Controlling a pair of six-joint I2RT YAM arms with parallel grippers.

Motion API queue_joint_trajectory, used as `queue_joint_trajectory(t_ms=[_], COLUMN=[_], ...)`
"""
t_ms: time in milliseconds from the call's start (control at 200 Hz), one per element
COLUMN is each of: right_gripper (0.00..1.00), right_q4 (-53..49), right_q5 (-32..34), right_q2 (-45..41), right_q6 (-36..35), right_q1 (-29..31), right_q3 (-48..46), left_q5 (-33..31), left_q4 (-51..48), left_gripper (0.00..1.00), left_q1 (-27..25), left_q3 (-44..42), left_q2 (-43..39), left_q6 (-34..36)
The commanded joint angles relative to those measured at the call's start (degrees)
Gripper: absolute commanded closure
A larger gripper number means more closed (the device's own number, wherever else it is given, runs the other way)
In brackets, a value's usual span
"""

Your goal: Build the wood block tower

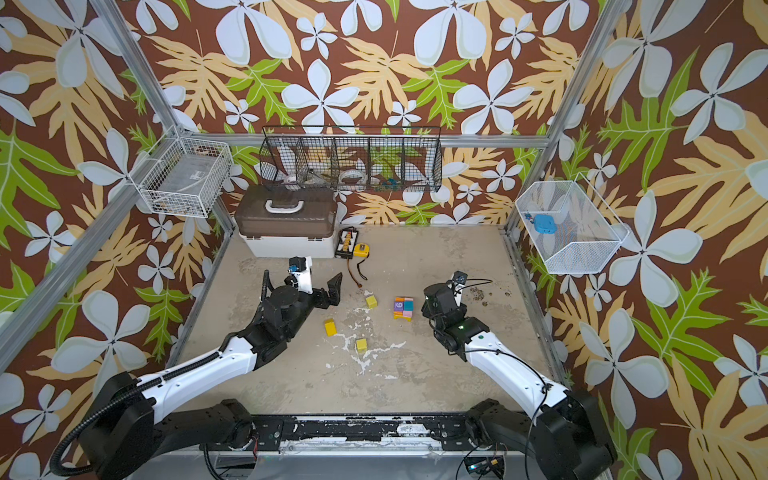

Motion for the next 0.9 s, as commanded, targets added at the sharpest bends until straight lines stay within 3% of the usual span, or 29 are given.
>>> queue_joint_trajectory(t_ms=[0,85,315,600,896], right_gripper=[0.34,0.38,0.4,0.44,0.43], right_q4=[1.25,0.87,3.26,3.18,3.32], right_q5=[-0.81,-1.42,-3.34,-6.85,-7.76], right_q2=[3.21,6.82,10.56,14.08,14.4], right_q6=[0.44,1.17,3.87,4.14,3.95], right_q1=[0.03,-0.07,-0.4,-0.38,-0.4], right_q3=[0.97,2.02,0.72,1.93,2.08], left_q5=[-2.99,1.29,14.62,11.74,11.39], left_q4=[-5.78,-8.94,-7.78,-11.61,-14.31], left_gripper=[0.0,0.14,0.27,0.28,0.31], left_q1=[0.06,0.05,-0.1,-7.24,-9.1], left_q3=[0.85,2.36,6.28,12.76,18.88], left_q2=[1.34,5.07,17.53,26.4,34.0], left_q6=[-14.16,-17.3,-18.77,-18.89,-18.46])
